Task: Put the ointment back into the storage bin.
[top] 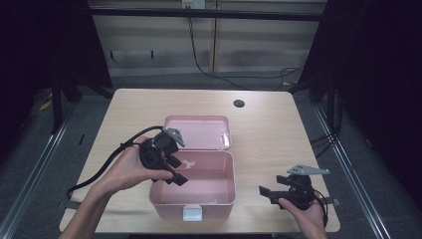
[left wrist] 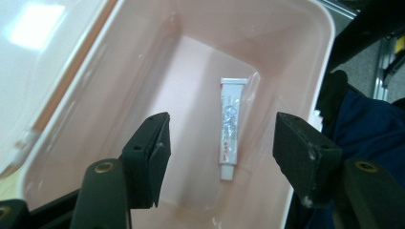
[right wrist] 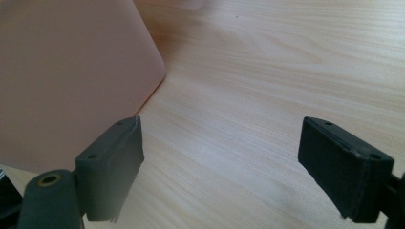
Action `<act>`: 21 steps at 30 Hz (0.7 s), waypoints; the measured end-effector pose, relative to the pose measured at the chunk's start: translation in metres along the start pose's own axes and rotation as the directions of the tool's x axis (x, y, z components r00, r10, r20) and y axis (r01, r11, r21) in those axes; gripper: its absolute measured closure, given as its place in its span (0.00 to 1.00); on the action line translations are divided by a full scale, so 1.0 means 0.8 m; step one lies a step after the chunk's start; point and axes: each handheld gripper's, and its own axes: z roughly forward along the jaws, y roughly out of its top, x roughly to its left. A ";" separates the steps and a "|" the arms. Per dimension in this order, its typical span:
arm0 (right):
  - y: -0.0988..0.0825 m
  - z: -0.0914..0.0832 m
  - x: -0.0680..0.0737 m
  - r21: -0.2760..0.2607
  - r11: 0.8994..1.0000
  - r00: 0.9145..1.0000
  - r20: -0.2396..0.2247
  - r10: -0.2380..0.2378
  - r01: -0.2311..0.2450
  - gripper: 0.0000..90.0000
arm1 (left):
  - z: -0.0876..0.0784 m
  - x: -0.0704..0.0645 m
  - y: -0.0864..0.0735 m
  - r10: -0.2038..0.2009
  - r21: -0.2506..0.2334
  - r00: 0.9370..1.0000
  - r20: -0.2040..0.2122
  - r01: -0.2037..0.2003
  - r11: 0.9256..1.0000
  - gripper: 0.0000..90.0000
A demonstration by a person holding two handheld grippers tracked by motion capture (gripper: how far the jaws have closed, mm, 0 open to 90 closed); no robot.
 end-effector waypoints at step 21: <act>0.000 0.000 0.000 0.002 1.000 1.000 0.006 0.005 -0.005 0.17 | -0.046 0.027 -0.070 -0.114 -0.139 0.992 -0.054 0.106 0.985 0.38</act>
